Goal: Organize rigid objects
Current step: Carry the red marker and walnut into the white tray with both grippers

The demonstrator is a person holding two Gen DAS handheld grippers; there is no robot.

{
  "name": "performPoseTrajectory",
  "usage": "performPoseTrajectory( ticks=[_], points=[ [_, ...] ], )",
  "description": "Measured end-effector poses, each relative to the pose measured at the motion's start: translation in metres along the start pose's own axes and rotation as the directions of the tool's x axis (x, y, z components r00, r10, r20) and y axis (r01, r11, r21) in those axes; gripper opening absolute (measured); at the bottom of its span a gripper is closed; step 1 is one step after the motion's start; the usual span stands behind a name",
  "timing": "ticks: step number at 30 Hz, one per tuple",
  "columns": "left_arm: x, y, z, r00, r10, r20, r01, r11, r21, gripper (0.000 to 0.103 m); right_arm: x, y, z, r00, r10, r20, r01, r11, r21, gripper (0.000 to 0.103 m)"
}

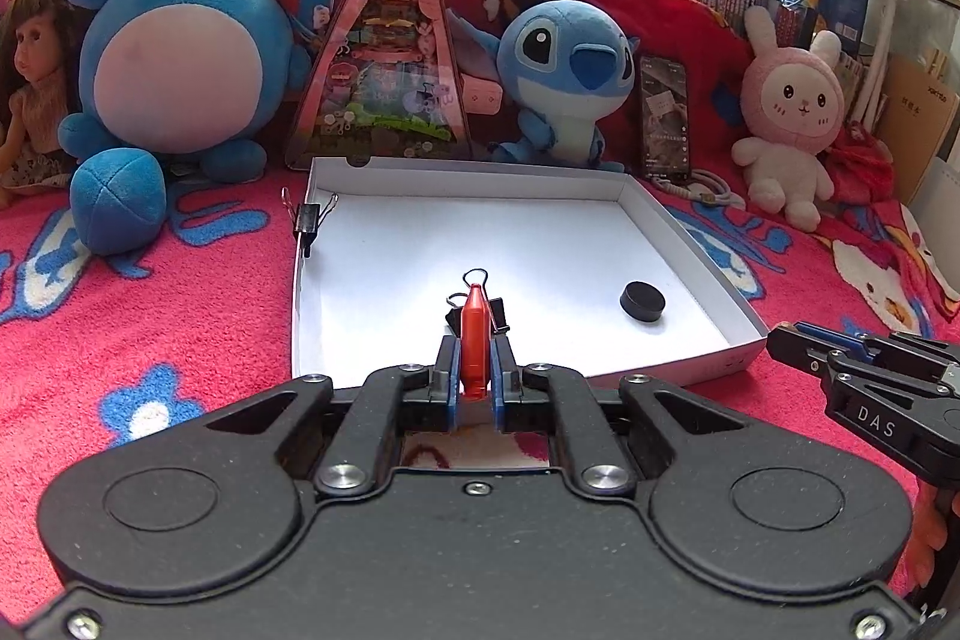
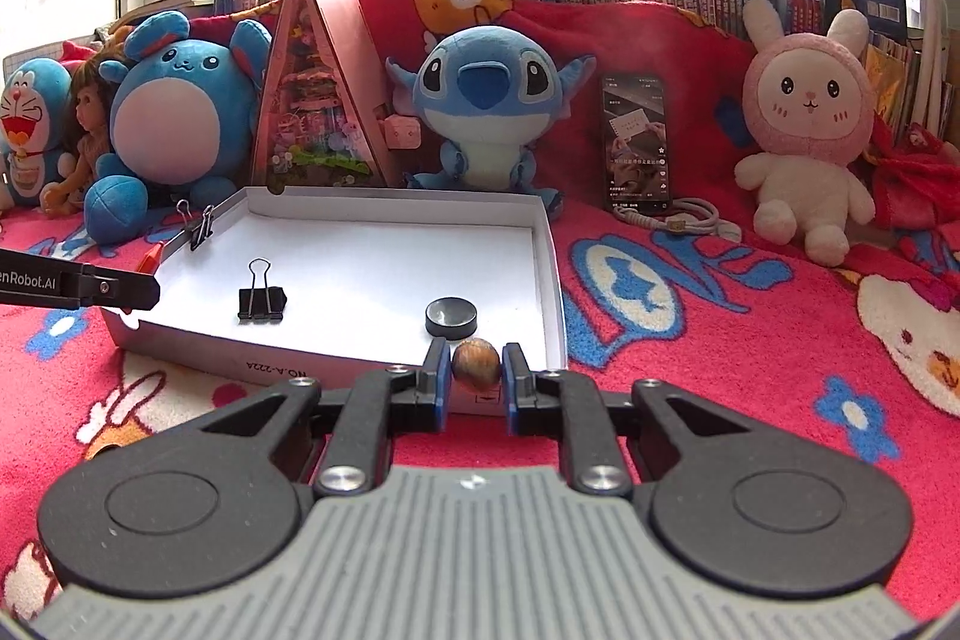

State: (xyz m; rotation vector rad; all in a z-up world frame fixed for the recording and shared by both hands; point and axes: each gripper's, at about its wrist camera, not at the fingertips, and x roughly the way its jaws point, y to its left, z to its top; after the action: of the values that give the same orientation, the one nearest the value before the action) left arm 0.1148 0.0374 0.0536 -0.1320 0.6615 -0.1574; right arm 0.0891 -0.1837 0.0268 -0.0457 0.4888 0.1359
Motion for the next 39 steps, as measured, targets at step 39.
performPoseTrajectory(
  ticks=[39],
  points=[
    [0.101,0.025,0.042,0.976,0.034,-0.217,-0.053,0.995,-0.081,0.01,0.124,-0.034,0.049,0.953,0.051,-0.298,0.016,0.976,0.218,0.022]
  ],
)
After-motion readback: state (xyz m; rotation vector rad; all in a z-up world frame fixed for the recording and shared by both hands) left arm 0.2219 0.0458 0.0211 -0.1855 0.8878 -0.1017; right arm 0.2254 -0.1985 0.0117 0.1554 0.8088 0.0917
